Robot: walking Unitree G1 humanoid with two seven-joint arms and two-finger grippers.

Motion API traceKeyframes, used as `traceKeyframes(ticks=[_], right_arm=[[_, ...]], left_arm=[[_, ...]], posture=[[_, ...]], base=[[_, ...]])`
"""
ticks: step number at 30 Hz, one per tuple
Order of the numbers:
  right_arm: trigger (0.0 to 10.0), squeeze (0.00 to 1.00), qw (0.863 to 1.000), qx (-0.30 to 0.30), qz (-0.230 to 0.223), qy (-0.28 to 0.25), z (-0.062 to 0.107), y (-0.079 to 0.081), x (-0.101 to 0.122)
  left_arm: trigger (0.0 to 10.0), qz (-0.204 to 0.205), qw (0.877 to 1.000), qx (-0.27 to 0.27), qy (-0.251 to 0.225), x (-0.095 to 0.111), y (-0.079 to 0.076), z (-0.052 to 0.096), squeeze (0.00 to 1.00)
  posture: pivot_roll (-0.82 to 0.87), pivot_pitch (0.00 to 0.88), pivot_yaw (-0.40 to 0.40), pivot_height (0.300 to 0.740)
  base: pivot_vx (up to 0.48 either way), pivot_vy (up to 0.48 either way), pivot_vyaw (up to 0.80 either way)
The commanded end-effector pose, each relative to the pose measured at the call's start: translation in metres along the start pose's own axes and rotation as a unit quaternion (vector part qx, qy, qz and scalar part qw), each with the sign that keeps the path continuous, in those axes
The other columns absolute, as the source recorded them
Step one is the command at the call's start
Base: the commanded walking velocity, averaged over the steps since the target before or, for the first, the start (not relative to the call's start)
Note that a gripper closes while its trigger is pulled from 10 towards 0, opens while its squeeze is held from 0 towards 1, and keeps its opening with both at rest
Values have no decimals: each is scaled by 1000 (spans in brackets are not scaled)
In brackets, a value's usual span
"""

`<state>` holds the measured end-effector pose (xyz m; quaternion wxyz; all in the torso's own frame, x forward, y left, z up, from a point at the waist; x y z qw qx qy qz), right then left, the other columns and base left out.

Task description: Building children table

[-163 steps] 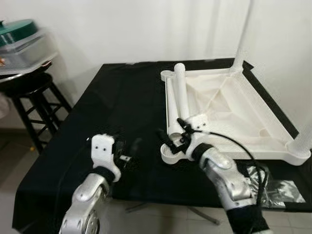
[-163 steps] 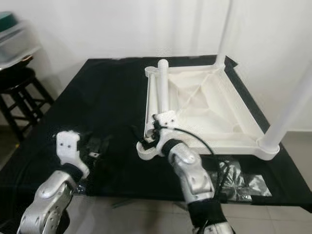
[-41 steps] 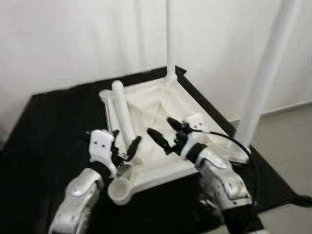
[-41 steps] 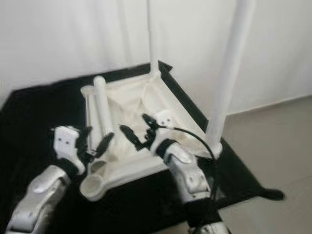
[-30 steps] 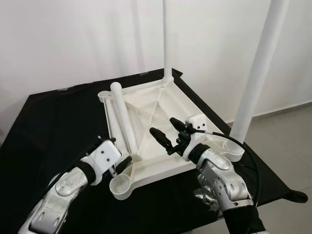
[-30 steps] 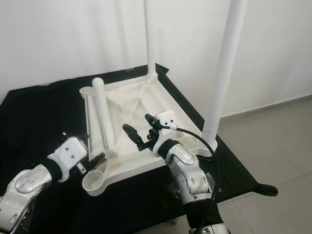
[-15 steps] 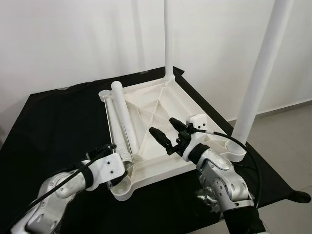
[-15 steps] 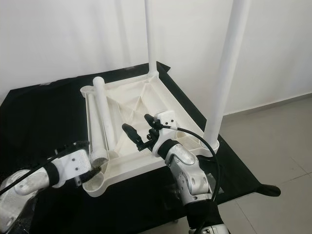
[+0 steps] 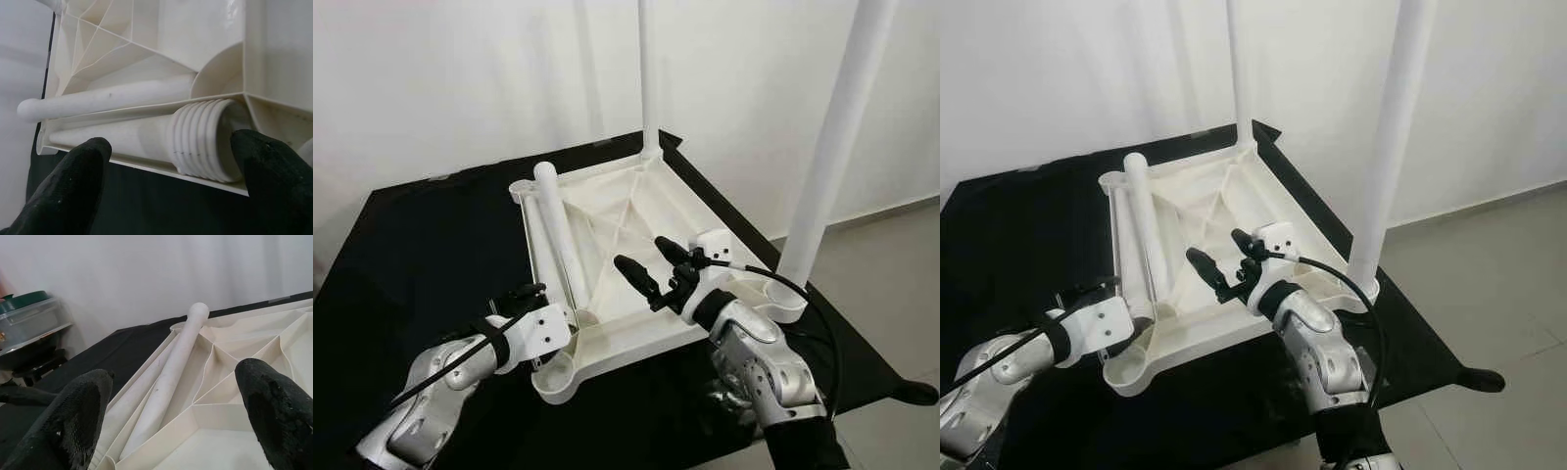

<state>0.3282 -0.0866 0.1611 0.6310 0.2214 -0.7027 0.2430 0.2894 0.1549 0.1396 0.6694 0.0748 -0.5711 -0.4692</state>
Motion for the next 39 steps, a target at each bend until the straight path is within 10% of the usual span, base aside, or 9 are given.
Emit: traceKeyframes(ticks=[1,24,25,26,39], right_arm=[[10000,0,1000,7,-9,-1,-1,5,0],[10000,0,1000,6,-8,3,-1,6,0],[10000,0,1000,6,-8,3,-1,6,0],[10000,0,1000,6,-8,3,-1,6,0],[10000,0,1000,6,-7,6,-1,4,-1]], left_arm=[[10000,-7,1000,0,13,-4,-2,-4,0],[10000,-27,989,120,87,-15,11,-34,0],[3647,-25,987,134,90,-15,13,-34,0],[0,-22,985,147,92,-16,15,-33,0],[0,-1,972,217,91,-21,34,-26,0]], posture=[[-103,52,102,740],[-115,48,105,740],[-115,48,105,740],[-115,48,105,740],[-118,39,96,740]], base=[[0,0,0],[0,0,0],[0,0,0],[0,0,0],[0,0,0]])
Point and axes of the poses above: a point about 5 cm out from each wrist's last joint towards the gripper, its own z axis pointing back from the gripper into the wrist, its own x axis along the axis of the wrist's last joint, y = z × x, the point moved 2 cm from there along -z, pointing out of the wrist towards the gripper, and after that the axes turned 13 degrees about z, right-handed, at the moved point
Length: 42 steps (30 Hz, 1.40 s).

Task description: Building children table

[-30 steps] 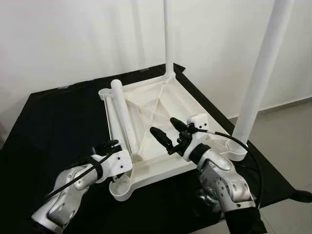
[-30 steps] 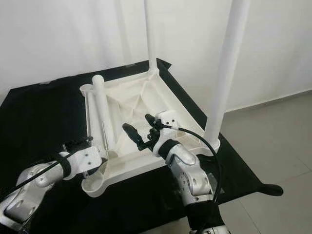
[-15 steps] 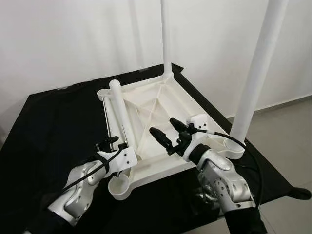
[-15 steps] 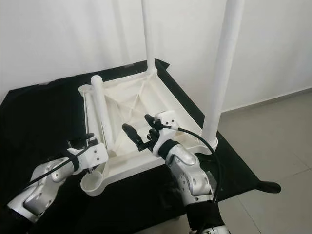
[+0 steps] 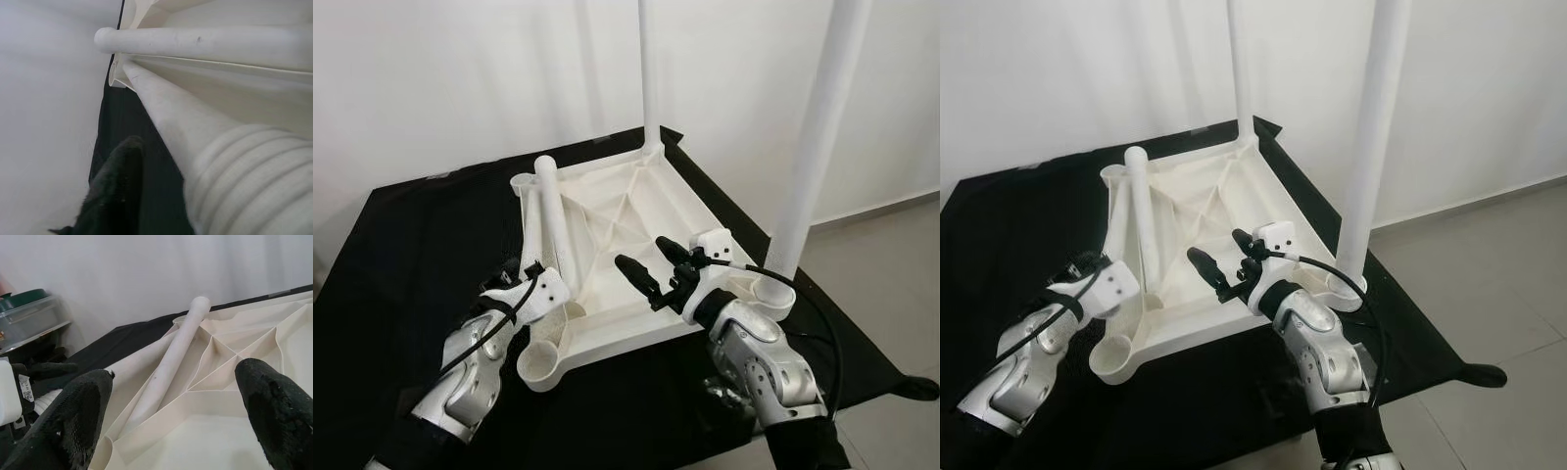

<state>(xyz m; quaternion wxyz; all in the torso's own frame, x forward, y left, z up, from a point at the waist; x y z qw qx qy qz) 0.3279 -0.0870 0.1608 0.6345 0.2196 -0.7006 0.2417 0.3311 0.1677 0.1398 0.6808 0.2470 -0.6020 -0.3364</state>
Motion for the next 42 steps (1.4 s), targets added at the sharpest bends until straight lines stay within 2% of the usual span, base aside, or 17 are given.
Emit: traceKeyframes(ticks=[1,10,12,19,21,22,24,27,29,30,32,33,34,36,37,39,42], right_arm=[[10000,0,1000,9,-6,2,-1,4,-1],[10000,0,1000,12,2,8,-1,4,-3],[10000,0,1000,29,10,5,-1,7,0],[10000,0,999,45,-22,-19,-5,12,11],[10000,0,984,90,-126,-85,-15,19,38],[10000,0,984,90,-126,-85,-15,19,38],[10000,0,977,108,-153,-102,-18,21,46],[10000,0,940,174,-248,-157,-23,31,68],[10000,0,919,208,-282,-179,-23,37,78],[10000,0,919,208,-282,-179,-23,37,78],[10000,0,888,269,-311,-206,-21,47,90],[10000,0,888,269,-311,-206,-21,47,90],[10000,0,877,296,-313,-212,-19,53,93],[10000,0,877,296,-313,-212,-19,53,93],[10000,0,867,328,-309,-214,-17,59,95],[10000,0,867,328,-309,-214,-17,59,95],[10000,0,836,393,-309,-226,-13,67,106]], left_arm=[[0,0,1000,14,14,-8,5,0,0],[0,71,997,40,-4,-7,12,0,0],[0,138,987,78,-18,-10,33,5,0],[0,206,968,135,-53,-11,69,14,0],[0,377,891,197,-161,-4,119,38,0],[0,377,891,197,-161,-4,119,38,0],[0,434,858,199,-192,-3,128,44,0],[0,606,727,143,-290,10,138,55,0],[0,659,669,98,-330,18,137,59,0],[0,659,669,98,-330,18,137,59,0],[0,701,610,15,-370,29,124,66,0],[0,701,610,15,-370,29,124,66,0],[0,718,576,-38,-388,36,115,71,0],[0,718,576,-38,-388,36,115,71,0],[0,726,547,-108,-402,46,100,79,0],[0,726,547,-108,-402,46,100,79,0],[39,742,459,-244,-424,62,69,100,0]], posture=[[-118,39,96,740],[-120,21,88,740],[-113,17,84,740],[-97,6,73,740],[-74,0,56,740],[-74,0,56,740],[-74,0,56,740],[-65,0,42,740],[-60,0,37,740],[-60,0,37,740],[-58,0,32,740],[-58,0,32,740],[-54,0,26,740],[-54,0,26,740],[-50,0,21,740],[-50,0,21,740],[-49,0,13,740]], base=[[0,0,0],[0,0,0],[0,0,0],[0,0,0],[0,0,0],[0,0,0],[0,0,0],[0,0,0],[0,0,0],[0,0,0],[0,0,0],[0,0,0],[0,0,0],[0,0,0],[0,0,0],[0,0,0],[0,0,0]])
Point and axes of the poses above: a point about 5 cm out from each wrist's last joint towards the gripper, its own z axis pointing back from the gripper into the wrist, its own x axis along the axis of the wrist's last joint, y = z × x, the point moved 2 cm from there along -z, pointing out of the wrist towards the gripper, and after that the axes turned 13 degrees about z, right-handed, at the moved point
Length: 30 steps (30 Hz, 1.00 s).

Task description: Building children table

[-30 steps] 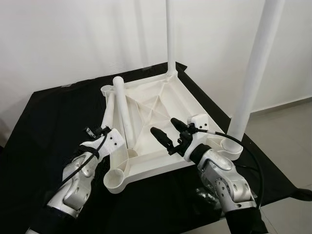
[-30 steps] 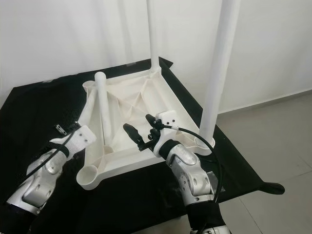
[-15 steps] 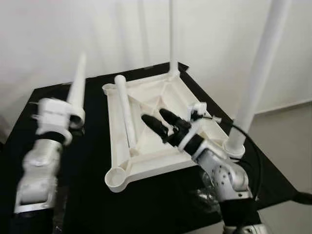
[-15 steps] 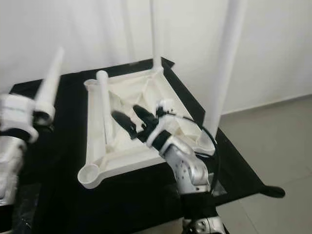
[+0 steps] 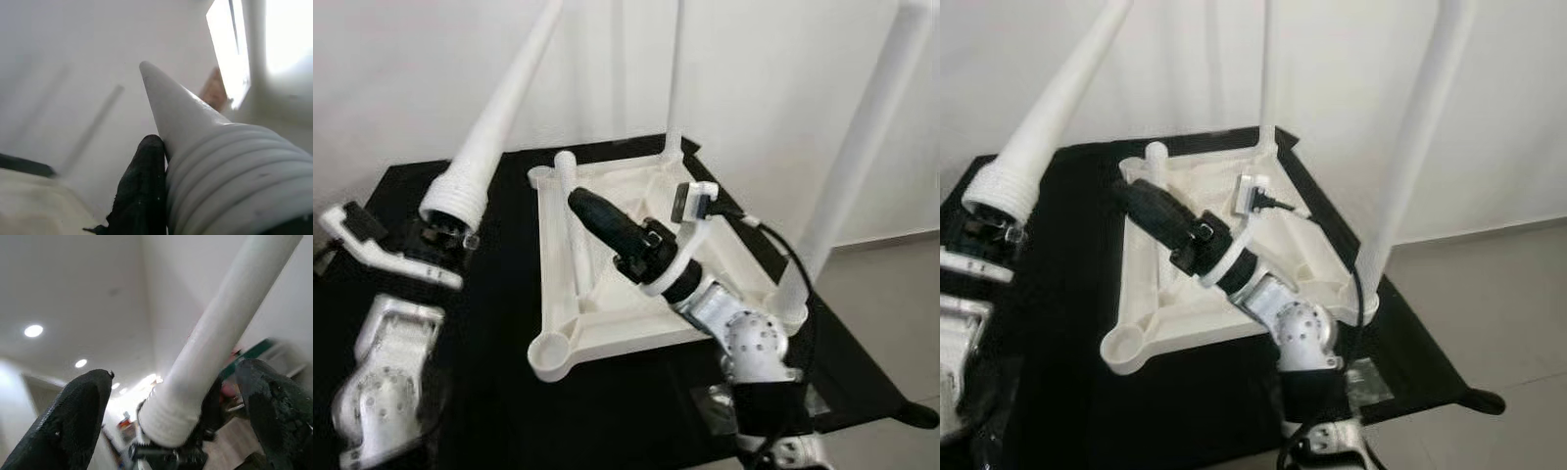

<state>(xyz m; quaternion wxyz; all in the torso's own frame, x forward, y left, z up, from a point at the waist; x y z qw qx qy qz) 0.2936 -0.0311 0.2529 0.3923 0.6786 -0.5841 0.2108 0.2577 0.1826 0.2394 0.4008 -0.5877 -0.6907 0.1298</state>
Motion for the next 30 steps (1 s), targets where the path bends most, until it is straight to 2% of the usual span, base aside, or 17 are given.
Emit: traceKeyframes(ticks=[1,3,6,8,9,10,11,12,13,14,26,30], right_arm=[[10000,0,999,47,-12,-2,-9,10,3],[10000,0,998,57,-16,-7,-13,11,7],[10000,0,998,59,-19,-9,-15,11,8],[10000,0,997,67,-24,-14,-18,13,10],[10000,0,997,70,-26,-17,-19,13,11],[10000,0,997,70,-26,-17,-19,13,11],[10000,0,997,75,-28,-20,-21,14,11],[10000,0,996,82,-29,-22,-23,16,11],[10000,0,996,82,-29,-22,-23,16,11],[10000,0,995,91,-31,-26,-25,18,12],[10000,0,989,138,-36,-39,-45,27,8],[10000,0,987,148,-38,-42,-47,29,8]], left_arm=[[39,44,997,-60,12,-7,-15,1,0],[0,90,992,-83,17,-14,-19,6,0],[275,107,990,-91,24,-17,-22,8,0],[4000,140,984,-106,38,-25,-26,11,0],[5137,152,982,-108,44,-29,-27,13,0],[5137,152,982,-108,44,-29,-27,13,0],[5608,164,979,-111,50,-33,-28,13,0],[9098,173,977,-112,56,-38,-28,14,0],[9098,173,977,-112,56,-38,-28,14,0],[9882,185,974,-115,65,-44,-30,14,0],[10000,254,953,-136,91,-70,-37,14,0],[10000,259,951,-137,96,-74,-39,13,0]], posture=[[-49,0,13,740],[-48,0,12,740],[-48,0,11,740],[-49,0,8,740],[-49,0,8,740],[-49,0,8,740],[-49,0,8,740],[-49,0,9,740],[-49,0,9,740],[-51,0,9,740],[-48,0,14,740],[-49,0,16,740]], base=[[0,0,0],[0,0,0],[0,0,0],[0,0,0],[0,0,0],[0,0,0],[0,0,0],[0,0,0],[0,0,0],[0,0,0],[0,0,0],[0,0,0]])
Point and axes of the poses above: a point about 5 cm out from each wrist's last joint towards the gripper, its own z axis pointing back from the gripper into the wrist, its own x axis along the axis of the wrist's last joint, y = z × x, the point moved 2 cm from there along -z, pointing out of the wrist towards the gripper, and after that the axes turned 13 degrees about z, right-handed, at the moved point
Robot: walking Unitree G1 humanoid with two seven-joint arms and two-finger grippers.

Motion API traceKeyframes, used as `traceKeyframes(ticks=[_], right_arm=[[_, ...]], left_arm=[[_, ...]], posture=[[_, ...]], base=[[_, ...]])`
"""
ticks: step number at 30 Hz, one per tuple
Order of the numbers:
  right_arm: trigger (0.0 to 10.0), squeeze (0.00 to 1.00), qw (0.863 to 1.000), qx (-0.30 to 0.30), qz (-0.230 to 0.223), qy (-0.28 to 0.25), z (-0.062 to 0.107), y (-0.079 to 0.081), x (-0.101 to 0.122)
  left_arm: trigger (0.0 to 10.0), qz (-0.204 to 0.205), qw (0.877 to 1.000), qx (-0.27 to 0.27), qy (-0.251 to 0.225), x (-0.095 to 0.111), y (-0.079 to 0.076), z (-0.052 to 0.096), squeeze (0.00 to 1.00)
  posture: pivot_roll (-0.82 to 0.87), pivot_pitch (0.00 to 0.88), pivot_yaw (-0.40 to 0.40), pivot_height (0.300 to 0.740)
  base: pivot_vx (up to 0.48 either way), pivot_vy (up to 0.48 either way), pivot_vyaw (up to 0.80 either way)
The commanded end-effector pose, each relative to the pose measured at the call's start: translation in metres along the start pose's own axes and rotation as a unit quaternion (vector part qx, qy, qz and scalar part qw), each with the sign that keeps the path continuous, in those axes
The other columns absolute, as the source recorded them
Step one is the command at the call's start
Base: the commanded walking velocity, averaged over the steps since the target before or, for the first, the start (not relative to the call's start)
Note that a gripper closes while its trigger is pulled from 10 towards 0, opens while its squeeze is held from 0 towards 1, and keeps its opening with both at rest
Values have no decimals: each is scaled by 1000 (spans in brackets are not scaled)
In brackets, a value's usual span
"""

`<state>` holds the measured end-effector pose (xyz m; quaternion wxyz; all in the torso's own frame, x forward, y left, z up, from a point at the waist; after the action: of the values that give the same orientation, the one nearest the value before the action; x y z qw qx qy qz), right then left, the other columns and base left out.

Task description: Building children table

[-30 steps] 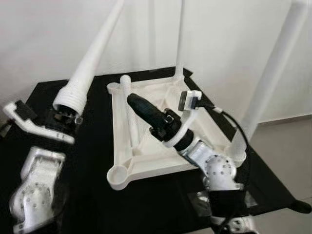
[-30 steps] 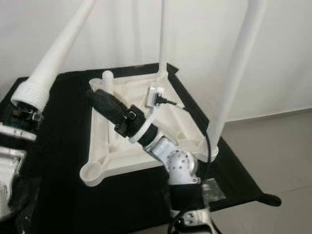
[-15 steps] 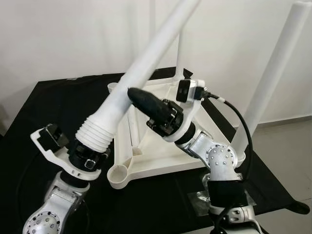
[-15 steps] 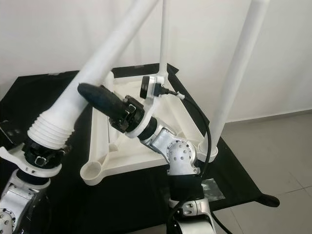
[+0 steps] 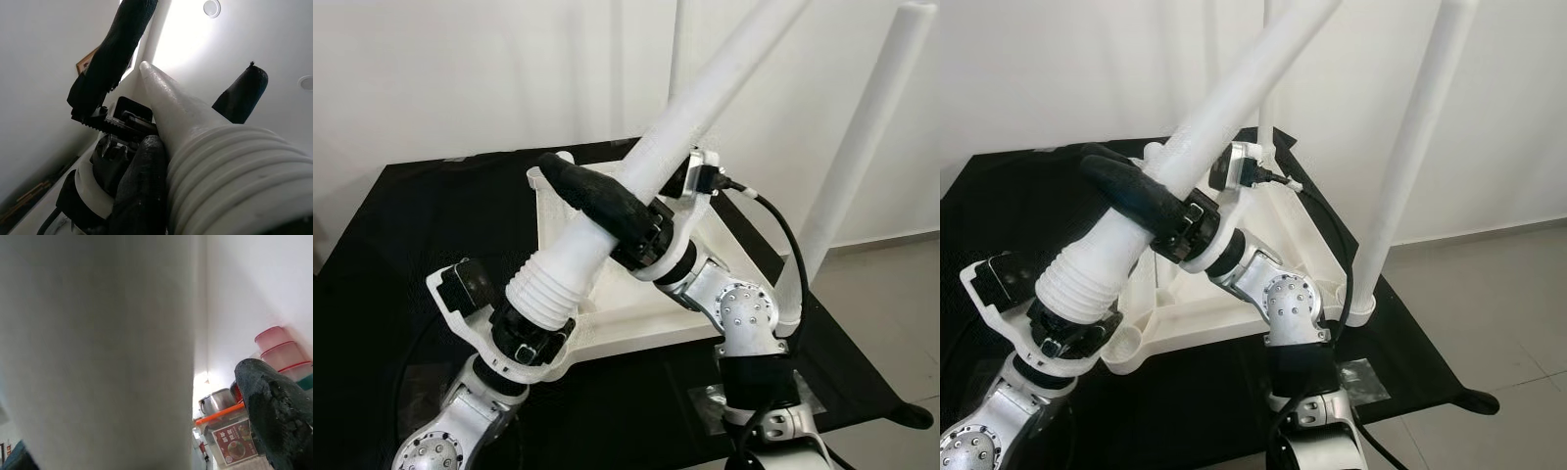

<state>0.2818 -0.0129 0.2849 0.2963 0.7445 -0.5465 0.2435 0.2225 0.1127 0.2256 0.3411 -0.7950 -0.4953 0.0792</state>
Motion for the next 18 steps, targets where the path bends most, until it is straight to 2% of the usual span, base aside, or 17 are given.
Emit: traceKeyframes(ticks=[1,2,3,4,5,13,18], right_arm=[[10000,0,999,35,-9,-11,-18,5,-3],[10000,0,999,35,-9,-11,-18,5,-3],[3451,0,999,39,-11,-12,-19,6,-3],[3451,0,999,39,-11,-12,-19,6,-3],[0,0,999,43,-13,-13,-19,7,-4],[0,0,998,52,-18,-17,-19,8,-3],[0,0,998,53,-18,-18,-20,8,-3]], left_arm=[[10000,15,1000,-11,4,-7,-1,-2,0],[10000,15,1000,-11,4,-7,-1,-2,0],[10000,16,1000,-11,5,-9,-1,-3,0],[10000,16,1000,-11,5,-9,-1,-3,0],[10000,17,1000,-11,6,-9,-1,-3,0],[10000,21,1000,-11,11,-12,0,-2,0],[10000,18,1000,7,-4,-9,7,-2,0]], posture=[[-47,0,16,740],[-47,0,16,740],[-47,0,16,740],[-47,0,16,740],[-47,0,15,740],[-50,0,17,740],[-51,0,17,740]], base=[[0,0,0],[0,0,0],[0,0,0],[0,0,0],[0,0,0],[0,0,0],[0,0,0]])
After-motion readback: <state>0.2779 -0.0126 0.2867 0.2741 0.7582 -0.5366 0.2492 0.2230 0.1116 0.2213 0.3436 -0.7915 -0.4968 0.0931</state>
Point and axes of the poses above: a point about 5 cm out from each wrist's last joint towards the gripper, its own z axis pointing back from the gripper into the wrist, its own x axis along the axis of the wrist's last joint, y = z × x, the point moved 2 cm from there along -z, pointing out of the wrist towards the gripper, and after that the axes turned 13 degrees about z, right-handed, at the moved point
